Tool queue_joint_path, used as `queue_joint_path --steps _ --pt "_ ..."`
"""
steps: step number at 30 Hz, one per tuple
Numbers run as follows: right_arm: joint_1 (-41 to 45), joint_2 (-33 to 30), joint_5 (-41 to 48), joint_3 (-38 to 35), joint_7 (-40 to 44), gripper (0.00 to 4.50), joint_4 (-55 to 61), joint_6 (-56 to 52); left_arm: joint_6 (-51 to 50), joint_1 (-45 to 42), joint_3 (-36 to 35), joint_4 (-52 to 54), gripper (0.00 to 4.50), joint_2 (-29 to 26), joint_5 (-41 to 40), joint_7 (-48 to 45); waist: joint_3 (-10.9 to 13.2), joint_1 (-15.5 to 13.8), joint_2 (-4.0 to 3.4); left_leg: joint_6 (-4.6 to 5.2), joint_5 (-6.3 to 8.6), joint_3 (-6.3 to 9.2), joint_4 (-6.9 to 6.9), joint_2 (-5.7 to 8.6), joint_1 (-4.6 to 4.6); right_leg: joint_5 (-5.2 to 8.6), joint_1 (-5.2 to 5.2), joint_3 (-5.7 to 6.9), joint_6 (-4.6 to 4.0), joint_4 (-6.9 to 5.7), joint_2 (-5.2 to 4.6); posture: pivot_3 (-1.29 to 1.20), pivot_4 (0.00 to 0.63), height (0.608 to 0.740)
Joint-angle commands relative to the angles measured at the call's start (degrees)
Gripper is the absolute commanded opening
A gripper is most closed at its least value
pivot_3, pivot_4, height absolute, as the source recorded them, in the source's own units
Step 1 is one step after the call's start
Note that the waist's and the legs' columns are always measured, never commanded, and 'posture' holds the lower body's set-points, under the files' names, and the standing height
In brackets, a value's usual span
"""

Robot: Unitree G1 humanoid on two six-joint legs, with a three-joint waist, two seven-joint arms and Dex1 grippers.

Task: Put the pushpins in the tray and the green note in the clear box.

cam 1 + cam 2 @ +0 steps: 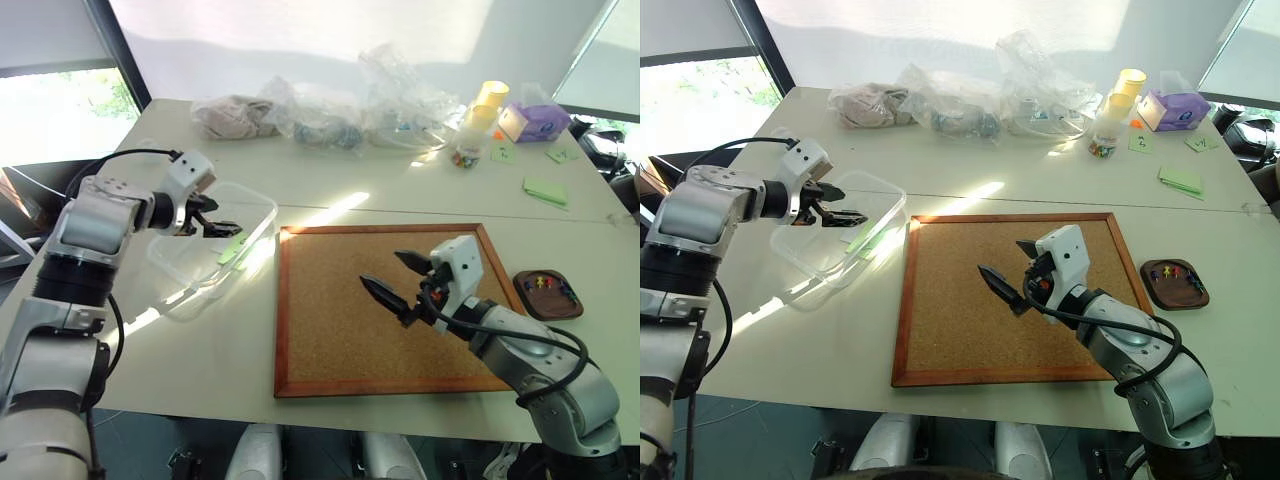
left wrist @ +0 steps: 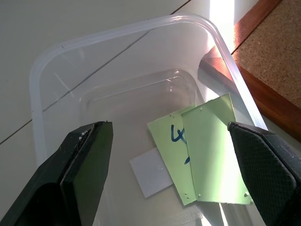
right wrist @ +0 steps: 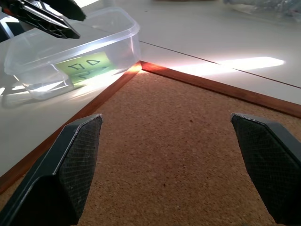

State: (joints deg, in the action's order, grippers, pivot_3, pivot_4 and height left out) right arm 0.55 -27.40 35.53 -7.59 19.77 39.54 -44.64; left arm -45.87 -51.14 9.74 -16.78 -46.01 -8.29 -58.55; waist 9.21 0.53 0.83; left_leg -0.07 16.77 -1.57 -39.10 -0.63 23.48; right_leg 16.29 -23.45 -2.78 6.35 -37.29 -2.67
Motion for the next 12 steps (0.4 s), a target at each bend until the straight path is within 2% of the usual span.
queue_joint_path --steps 1,5,8,12 --pt "-2.64 0.12 3.19 -7.16 -1.06 4.5 5.03 1.44 -0.38 -2.6 -6.37 4.58 4.33 -0.85 -5.19 -2.29 0.0 -0.08 0.0 0.0 0.0 0.0 0.0 0.01 0.0 0.0 0.01 0.0 0.0 0.01 0.0 0.0 0.15 0.74" --pt "-9.79 0.83 8.42 -17.88 -1.86 4.5 8.56 2.48 -2.74 4.17 -12.74 18.77 4.33 0.74 -16.79 -7.07 -0.01 0.03 -0.01 0.02 0.02 0.0 0.01 0.01 0.02 0.0 0.03 -0.01 0.0 0.05 -0.08 0.0 0.15 0.74" --pt "-16.07 -0.17 13.23 -24.77 -1.62 4.5 11.4 2.37 -7.38 10.74 -14.89 28.64 4.33 4.56 -23.57 -4.34 -0.06 0.13 -0.09 0.02 0.02 0.01 0.03 -0.02 -0.05 0.0 0.1 -0.05 0.0 0.07 -0.22 0.0 0.15 0.74" --pt "-23.35 -2.83 16.83 -31.1 0.38 4.5 12.76 2.46 -8.53 18.78 -14.86 35.87 4.33 10.02 -27.25 0.69 -0.06 0.32 -0.07 0.0 0.01 0.02 0.0 -0.1 -0.2 -0.01 0.26 -0.07 -0.01 -0.03 -0.2 0.0 0.15 0.74"
